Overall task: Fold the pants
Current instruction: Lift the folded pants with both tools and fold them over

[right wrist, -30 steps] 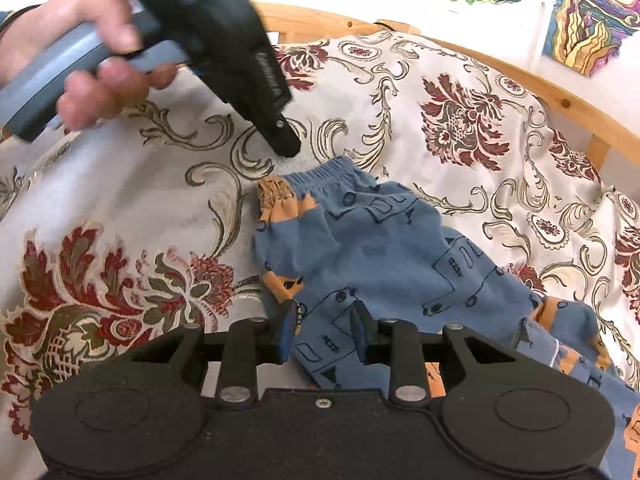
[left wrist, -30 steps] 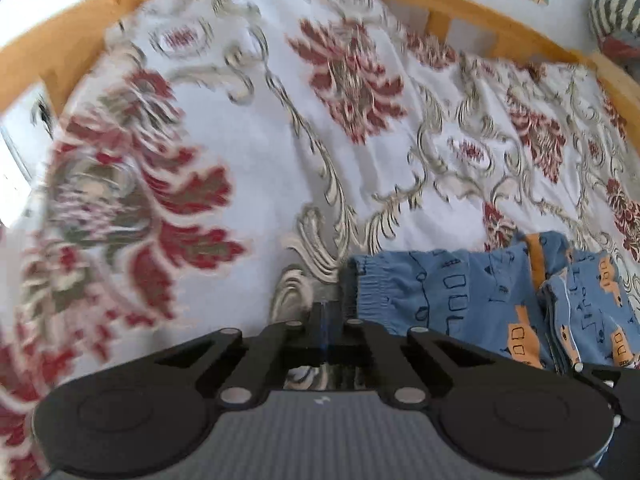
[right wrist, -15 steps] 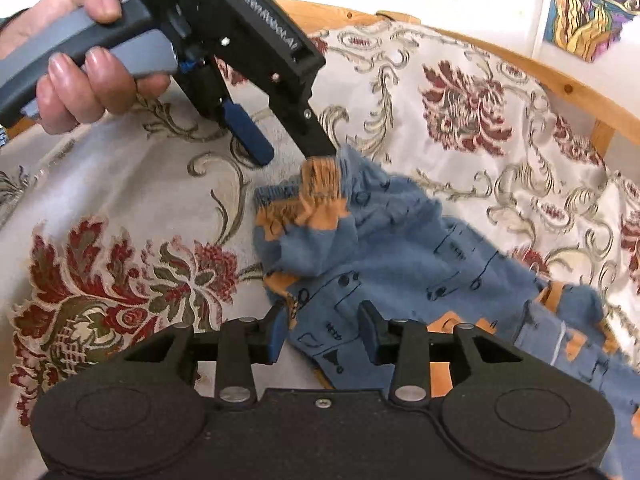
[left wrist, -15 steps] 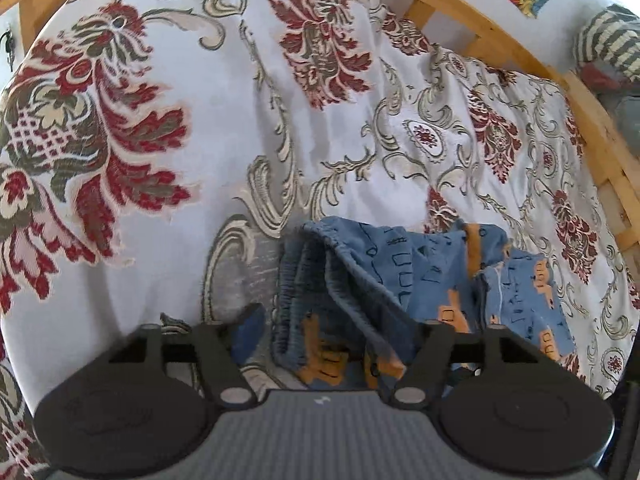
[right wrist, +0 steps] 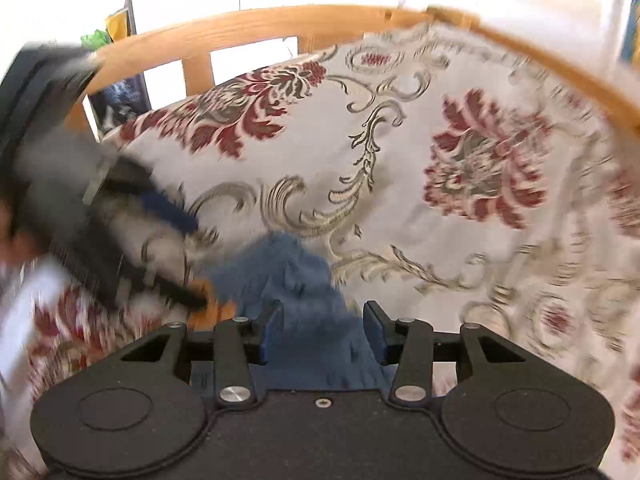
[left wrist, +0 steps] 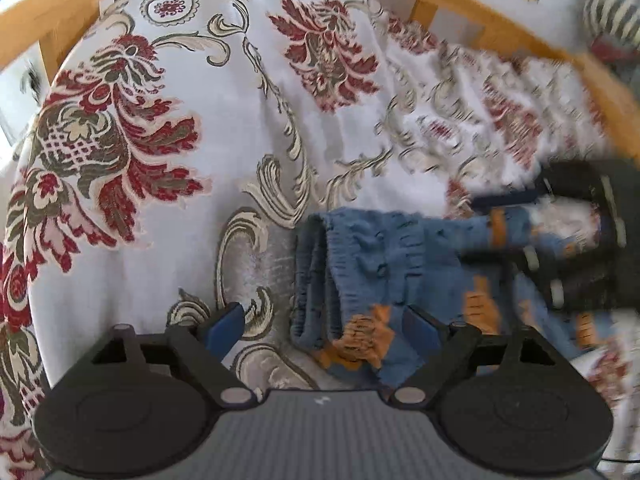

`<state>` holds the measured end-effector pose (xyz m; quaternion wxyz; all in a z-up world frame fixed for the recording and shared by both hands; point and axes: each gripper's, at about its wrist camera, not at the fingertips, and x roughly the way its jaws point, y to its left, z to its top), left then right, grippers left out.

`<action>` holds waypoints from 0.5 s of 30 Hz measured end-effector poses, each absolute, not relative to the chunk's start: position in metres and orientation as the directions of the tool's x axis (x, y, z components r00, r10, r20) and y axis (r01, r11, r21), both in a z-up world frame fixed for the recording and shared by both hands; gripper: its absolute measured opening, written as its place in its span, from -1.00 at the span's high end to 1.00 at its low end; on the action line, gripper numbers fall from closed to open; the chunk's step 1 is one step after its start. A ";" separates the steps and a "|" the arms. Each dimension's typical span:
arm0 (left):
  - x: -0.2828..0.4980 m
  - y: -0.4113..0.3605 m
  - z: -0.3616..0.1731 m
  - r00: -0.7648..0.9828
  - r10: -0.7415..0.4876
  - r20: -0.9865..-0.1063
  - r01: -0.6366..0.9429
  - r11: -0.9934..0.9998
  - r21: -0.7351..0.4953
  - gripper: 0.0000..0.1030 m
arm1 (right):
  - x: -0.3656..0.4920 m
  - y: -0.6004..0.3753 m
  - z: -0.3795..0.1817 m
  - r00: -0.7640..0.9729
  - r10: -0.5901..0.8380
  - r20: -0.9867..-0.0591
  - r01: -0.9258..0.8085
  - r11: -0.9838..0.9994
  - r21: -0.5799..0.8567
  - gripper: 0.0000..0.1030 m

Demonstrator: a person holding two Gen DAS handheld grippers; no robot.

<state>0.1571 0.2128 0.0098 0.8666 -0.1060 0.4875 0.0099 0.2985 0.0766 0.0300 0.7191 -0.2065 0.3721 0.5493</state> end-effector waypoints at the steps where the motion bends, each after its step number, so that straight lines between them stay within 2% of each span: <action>1: 0.159 0.210 0.008 0.521 -0.072 -0.850 -0.125 0.979 -0.159 -0.73 | 0.309 0.086 0.027 0.075 0.636 -0.768 -0.941 0.301 0.157 0.07; 4: 0.160 0.209 0.005 0.520 -0.058 -0.852 -0.127 0.981 -0.145 -0.73 | 0.328 0.111 0.012 -0.035 0.607 -0.794 -0.933 0.264 0.243 -0.03; 8: 0.160 0.210 0.003 0.521 -0.060 -0.851 -0.106 0.985 -0.134 -0.73 | 0.331 0.130 -0.001 -0.079 0.573 -0.816 -0.926 0.261 0.272 -0.03; 9: 0.160 0.209 0.003 0.521 -0.057 -0.852 -0.098 0.987 -0.126 -0.73 | 0.331 0.133 -0.004 -0.085 0.569 -0.818 -0.926 0.258 0.275 0.14; 10: 0.160 0.207 0.002 0.521 -0.053 -0.852 -0.089 0.989 -0.116 -0.73 | 0.327 0.136 -0.006 -0.096 0.570 -0.816 -0.930 0.241 0.278 0.46; 15: 0.159 0.203 0.002 0.526 -0.041 -0.849 -0.070 0.993 -0.091 -0.73 | 0.312 0.131 -0.001 -0.022 0.613 -0.790 -0.944 0.248 0.218 0.70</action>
